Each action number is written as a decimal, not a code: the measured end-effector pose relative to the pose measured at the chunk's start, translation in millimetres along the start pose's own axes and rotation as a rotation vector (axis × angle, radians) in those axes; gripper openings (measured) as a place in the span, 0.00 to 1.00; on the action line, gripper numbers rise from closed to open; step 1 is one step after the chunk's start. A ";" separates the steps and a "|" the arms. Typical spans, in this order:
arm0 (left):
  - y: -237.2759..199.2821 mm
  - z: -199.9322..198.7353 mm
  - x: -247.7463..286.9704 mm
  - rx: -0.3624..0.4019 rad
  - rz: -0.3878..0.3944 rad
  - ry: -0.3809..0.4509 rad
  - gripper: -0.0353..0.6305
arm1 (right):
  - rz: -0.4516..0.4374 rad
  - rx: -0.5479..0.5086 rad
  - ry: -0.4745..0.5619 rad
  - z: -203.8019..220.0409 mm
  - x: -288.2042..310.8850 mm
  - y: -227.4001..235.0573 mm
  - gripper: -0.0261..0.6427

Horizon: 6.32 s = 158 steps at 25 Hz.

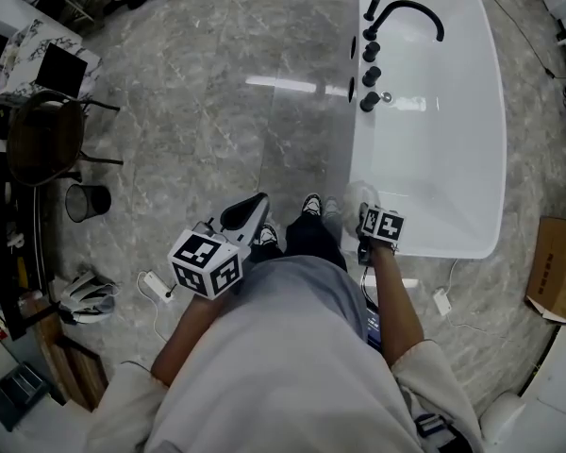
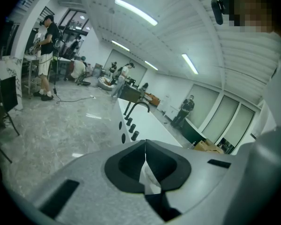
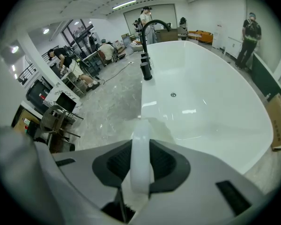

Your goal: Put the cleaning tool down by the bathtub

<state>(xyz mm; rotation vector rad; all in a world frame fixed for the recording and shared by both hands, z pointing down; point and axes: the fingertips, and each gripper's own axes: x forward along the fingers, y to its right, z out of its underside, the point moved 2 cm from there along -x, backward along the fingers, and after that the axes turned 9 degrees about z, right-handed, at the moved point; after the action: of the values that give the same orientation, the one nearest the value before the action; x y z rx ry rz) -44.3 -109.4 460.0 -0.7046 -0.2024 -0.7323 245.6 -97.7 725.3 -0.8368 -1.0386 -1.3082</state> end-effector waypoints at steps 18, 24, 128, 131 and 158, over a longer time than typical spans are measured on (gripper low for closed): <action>0.0 -10.6 18.0 0.000 -0.022 -0.014 0.06 | 0.070 0.019 0.045 -0.4 38.5 2.5 0.16; -3.2 -9.4 15.6 0.007 -0.032 -0.027 0.06 | 0.064 0.033 0.016 1.7 44.1 1.2 0.16; 4.7 33.1 -87.8 0.006 0.123 0.054 0.06 | -0.445 -0.046 0.501 -6.4 -268.3 -169.9 0.09; 4.7 32.5 -89.3 0.021 0.115 0.058 0.06 | -0.447 -0.054 0.526 -7.7 -278.4 -171.8 0.08; -5.9 33.4 -92.6 0.021 -0.022 0.053 0.06 | -0.414 -0.098 0.527 -5.7 -287.3 -170.0 0.06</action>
<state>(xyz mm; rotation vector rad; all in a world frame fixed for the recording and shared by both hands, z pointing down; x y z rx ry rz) -114.2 -40.4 450.8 -0.6629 -0.1698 -0.7684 87.5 -21.3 441.4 -0.3129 -0.7449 -1.8179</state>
